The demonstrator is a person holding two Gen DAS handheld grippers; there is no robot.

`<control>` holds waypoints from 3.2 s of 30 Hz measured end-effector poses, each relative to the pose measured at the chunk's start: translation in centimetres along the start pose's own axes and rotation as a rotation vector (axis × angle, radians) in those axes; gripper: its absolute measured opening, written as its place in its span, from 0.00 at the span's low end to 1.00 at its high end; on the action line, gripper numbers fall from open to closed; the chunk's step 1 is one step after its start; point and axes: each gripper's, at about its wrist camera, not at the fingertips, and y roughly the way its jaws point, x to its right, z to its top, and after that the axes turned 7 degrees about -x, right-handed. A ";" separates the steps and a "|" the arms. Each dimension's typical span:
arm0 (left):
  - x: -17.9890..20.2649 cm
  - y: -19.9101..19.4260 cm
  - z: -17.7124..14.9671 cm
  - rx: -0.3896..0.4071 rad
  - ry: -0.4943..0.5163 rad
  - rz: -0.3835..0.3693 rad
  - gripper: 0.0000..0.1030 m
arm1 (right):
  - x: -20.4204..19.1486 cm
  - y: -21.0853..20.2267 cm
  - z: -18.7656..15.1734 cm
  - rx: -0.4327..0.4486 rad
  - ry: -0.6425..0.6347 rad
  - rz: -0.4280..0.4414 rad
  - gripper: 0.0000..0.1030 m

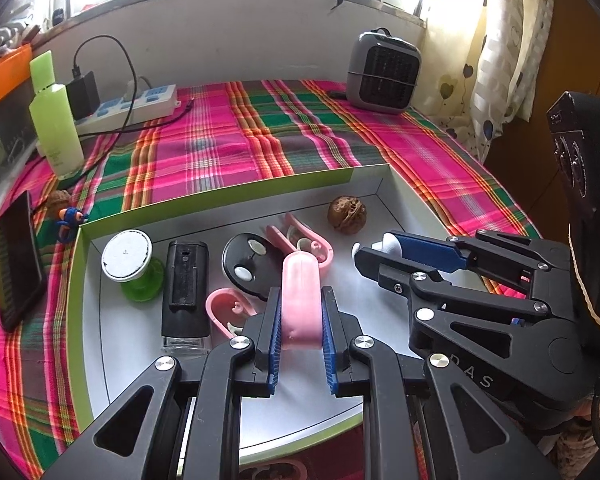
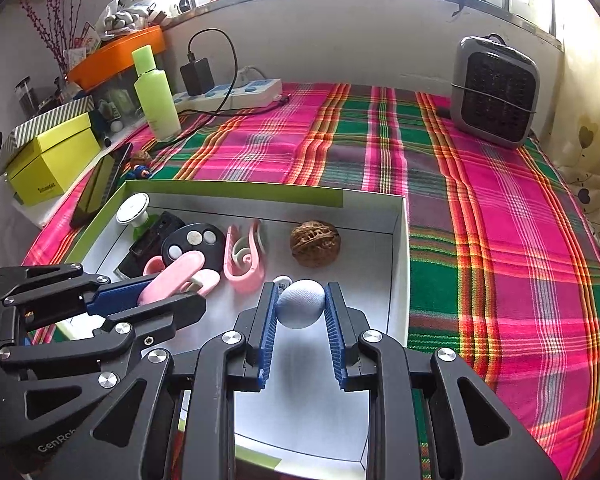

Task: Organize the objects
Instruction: 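Lower and open both grippers, releasing the pink cylinder and white ball into the tray, then withdraw both open grippers from the tray toward the last items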

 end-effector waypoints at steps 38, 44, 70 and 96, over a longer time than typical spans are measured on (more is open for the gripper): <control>-0.4 0.2 -0.6 -0.021 -0.033 0.007 0.28 | -0.5 -0.1 0.0 -0.004 -0.011 -0.014 0.24; -0.5 -0.3 -0.8 -0.011 -0.035 0.015 0.31 | -0.9 -0.6 -0.2 0.007 -0.008 -0.015 0.24; -0.8 -4.0 -2.9 0.042 -0.058 0.026 0.39 | -2.7 -4.5 -2.2 0.075 -0.001 -0.010 0.37; -2.1 -6.8 -7.5 0.056 -0.101 0.019 0.40 | -3.7 -6.5 -7.1 0.069 0.041 0.016 0.37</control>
